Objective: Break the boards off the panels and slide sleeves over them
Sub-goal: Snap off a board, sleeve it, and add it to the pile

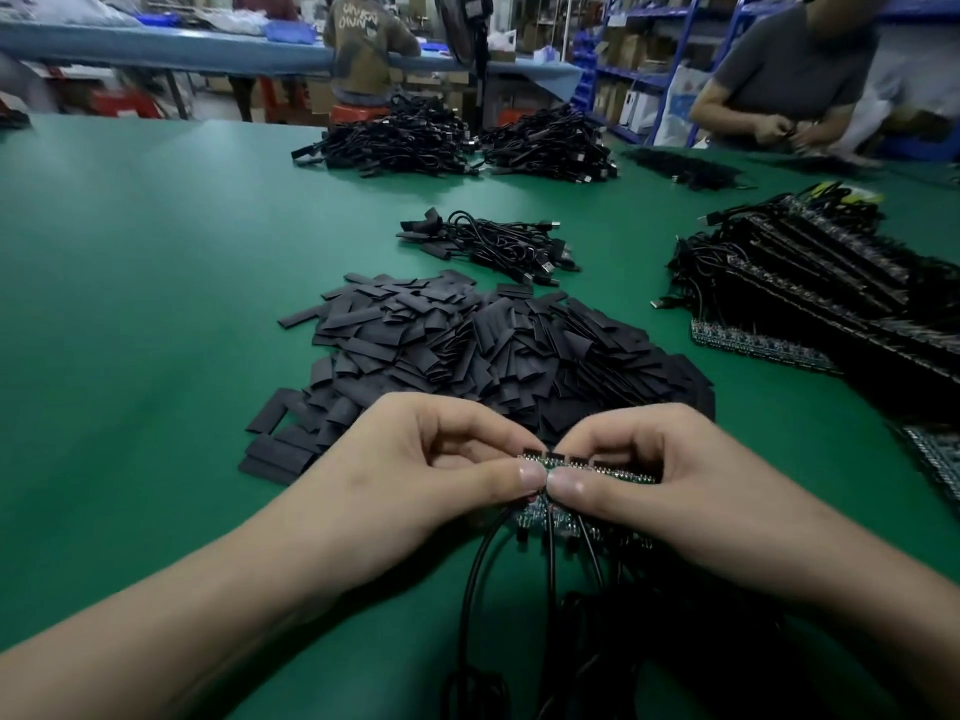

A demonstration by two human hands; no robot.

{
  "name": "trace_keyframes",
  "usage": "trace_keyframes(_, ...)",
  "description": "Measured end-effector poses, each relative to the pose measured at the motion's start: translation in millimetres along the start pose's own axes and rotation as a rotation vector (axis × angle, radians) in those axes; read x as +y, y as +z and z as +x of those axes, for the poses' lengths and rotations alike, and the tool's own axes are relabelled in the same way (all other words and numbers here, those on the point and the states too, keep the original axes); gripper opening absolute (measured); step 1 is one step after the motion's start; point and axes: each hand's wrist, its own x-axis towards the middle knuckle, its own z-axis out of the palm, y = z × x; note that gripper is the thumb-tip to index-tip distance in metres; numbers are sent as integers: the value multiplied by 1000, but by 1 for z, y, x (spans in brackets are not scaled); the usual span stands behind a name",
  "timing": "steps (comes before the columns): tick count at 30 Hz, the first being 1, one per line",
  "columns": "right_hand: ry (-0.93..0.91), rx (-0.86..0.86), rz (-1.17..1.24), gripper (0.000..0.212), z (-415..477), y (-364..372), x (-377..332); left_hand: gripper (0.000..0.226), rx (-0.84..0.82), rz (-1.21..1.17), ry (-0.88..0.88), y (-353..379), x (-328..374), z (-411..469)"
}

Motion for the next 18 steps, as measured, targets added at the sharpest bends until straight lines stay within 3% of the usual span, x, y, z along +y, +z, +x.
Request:
trace_keyframes(7,-4,90,100,11,2,8,5,25,16,-76,8,0,1,2)
trace_keyframes(18,6,20,308,21,4,11,12,28,1,-137,-19,0,2,1)
